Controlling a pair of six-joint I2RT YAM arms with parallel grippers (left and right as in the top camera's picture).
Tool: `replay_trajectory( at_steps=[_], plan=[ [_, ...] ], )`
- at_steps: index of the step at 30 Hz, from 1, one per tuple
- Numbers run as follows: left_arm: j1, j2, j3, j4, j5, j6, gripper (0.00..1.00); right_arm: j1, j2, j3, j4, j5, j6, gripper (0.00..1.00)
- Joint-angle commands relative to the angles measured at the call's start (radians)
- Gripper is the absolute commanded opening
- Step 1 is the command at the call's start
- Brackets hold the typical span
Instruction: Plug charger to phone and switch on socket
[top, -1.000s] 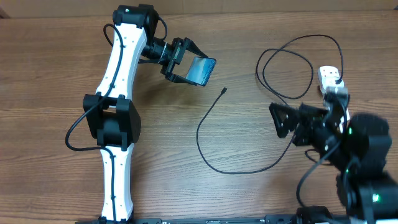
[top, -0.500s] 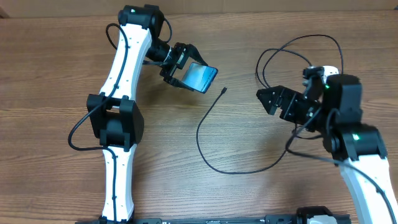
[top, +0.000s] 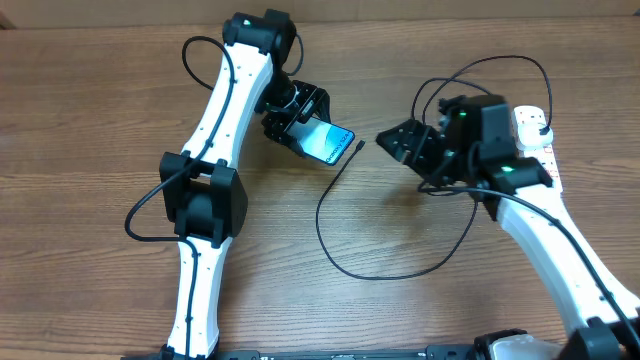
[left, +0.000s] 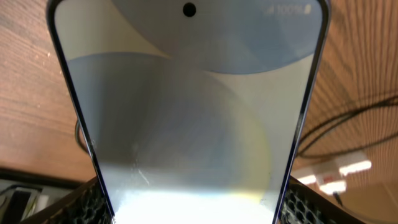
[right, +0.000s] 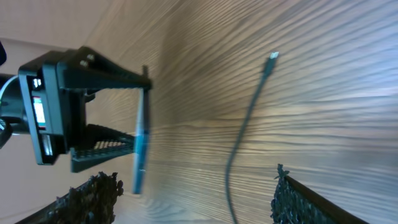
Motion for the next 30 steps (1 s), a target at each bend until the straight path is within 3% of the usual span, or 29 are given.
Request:
replay_trajectory(
  at_steps=[1,11,26,30],
  plan=[
    [-0.02,0.004,0.029,0.013,-0.061,-0.072,0.58,0.055,0.049,0.023,0.061,-0.019,0.092,0.82],
    [-0.039,0.004,0.029,0.004,-0.045,-0.078,0.6,0.142,0.172,0.023,0.236,-0.011,0.241,0.76],
    [-0.043,0.004,0.029,-0.005,0.09,-0.067,0.59,0.202,0.219,0.023,0.367,0.045,0.319,0.37],
    [-0.043,0.004,0.029,-0.005,0.12,-0.059,0.59,0.209,0.22,0.023,0.376,0.05,0.323,0.32]
  ],
)
